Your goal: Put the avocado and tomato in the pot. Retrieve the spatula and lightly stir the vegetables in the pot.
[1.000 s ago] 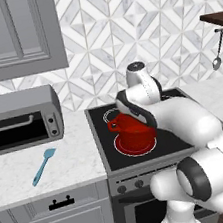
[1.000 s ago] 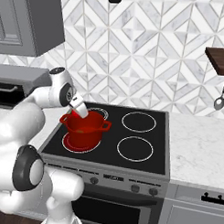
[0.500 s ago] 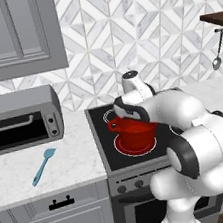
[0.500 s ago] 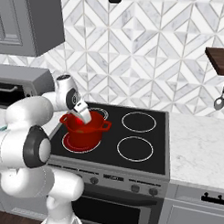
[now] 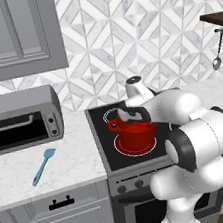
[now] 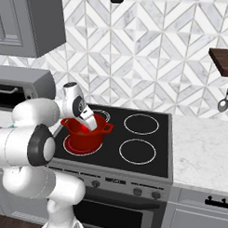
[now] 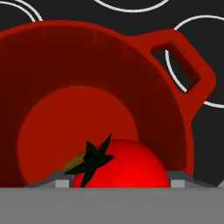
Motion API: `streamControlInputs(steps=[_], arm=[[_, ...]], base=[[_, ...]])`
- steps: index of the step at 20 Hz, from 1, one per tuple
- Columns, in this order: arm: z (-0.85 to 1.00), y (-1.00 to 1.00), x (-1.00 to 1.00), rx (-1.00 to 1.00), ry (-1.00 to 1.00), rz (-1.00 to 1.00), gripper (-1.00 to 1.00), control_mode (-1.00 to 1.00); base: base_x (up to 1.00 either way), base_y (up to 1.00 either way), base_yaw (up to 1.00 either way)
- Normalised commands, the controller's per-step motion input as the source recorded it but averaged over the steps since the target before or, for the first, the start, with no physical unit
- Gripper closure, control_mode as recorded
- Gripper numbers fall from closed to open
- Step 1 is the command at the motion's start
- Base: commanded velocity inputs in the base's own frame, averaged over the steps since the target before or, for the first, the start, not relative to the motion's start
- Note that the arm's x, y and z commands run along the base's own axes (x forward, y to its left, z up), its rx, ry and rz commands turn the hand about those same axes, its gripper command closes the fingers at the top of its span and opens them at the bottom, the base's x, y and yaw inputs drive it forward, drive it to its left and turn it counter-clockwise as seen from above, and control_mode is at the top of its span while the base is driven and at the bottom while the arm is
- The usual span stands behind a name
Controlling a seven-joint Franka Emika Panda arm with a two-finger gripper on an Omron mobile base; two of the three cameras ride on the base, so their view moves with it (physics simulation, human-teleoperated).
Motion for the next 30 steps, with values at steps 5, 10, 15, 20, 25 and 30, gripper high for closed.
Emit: streamControlInputs(steps=[5, 10, 15, 20, 25, 30], arm=[[-0.15, -0.04, 0.00, 0.00, 0.00, 0.00, -1.00, -1.00], [0.00, 0.03, -0.09, 0.00, -0.02, 0.00, -1.00, -1.00], [0.08, 0.00, -0.15, 0.00, -0.04, 0.03, -1.00, -1.00], [0.18, 0.00, -0.24, 0.00, -0.08, 0.02, -1.00, -1.00], [0.96, 0.31, -0.80, 0.00, -0.29, 0.06, -1.00, -1.00], [0.64, 0.68, -0.67, 0.00, -0.09, 0.09, -1.00, -1.00]], base=[[0.00, 0.00, 0.00], [0.00, 0.00, 0.00], [0.00, 0.00, 0.00], [0.00, 0.00, 0.00], [0.00, 0.00, 0.00], [0.00, 0.00, 0.00]])
